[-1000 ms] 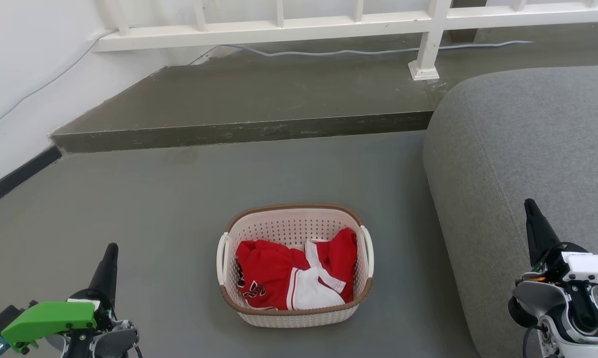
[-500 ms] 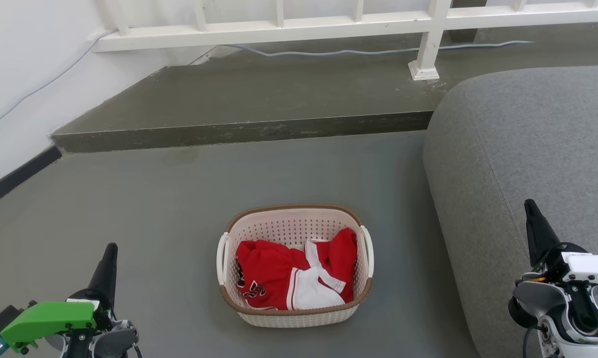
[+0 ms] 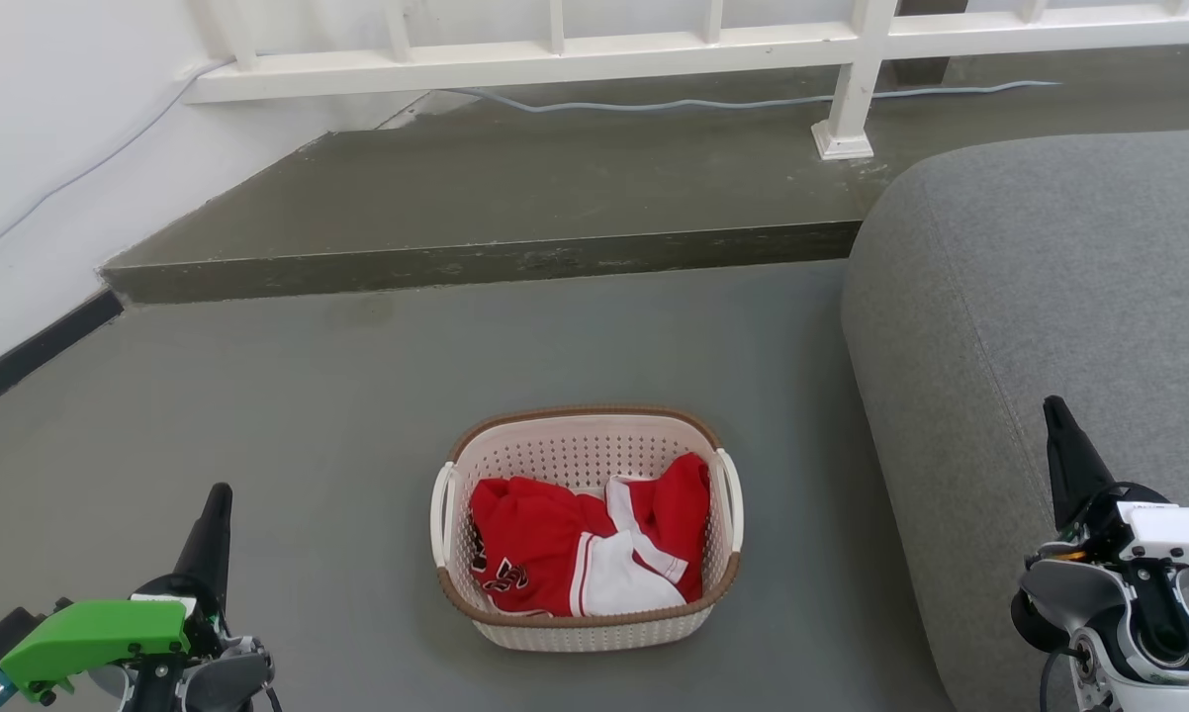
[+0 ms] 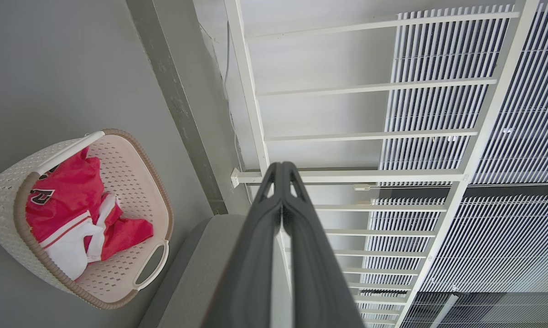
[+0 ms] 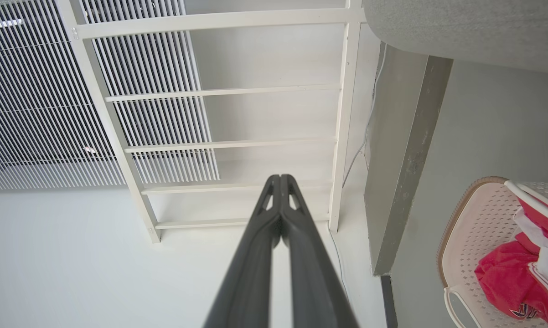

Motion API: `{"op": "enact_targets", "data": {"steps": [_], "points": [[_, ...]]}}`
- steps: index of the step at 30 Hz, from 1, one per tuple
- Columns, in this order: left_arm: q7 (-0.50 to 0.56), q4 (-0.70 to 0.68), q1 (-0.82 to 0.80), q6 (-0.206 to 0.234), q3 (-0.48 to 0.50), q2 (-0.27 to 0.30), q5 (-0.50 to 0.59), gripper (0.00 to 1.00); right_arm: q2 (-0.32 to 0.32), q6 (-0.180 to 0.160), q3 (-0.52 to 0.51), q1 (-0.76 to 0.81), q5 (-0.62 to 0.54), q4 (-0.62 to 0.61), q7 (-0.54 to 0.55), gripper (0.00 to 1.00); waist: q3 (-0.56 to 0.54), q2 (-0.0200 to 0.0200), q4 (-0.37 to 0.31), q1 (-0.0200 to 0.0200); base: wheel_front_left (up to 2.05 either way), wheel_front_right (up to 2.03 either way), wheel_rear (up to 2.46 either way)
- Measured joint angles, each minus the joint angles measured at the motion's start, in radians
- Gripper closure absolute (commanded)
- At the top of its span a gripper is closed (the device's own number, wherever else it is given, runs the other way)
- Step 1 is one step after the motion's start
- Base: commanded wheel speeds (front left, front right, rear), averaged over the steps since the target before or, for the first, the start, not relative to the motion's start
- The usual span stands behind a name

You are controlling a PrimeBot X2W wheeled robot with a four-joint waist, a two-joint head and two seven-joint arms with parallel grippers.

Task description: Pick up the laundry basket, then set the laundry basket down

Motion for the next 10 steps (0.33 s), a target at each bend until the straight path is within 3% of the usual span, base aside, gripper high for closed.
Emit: {"op": "enact_targets", "data": {"steps": [10], "points": [[0.000,-0.001,0.000,0.000,0.001,0.000,0.000,1.00,0.000,0.000,-0.001,0.000,0.000,0.002,0.000,1.00,0.000,0.0000,0.000,0.0000,0.00,0.00,0.00]]}}
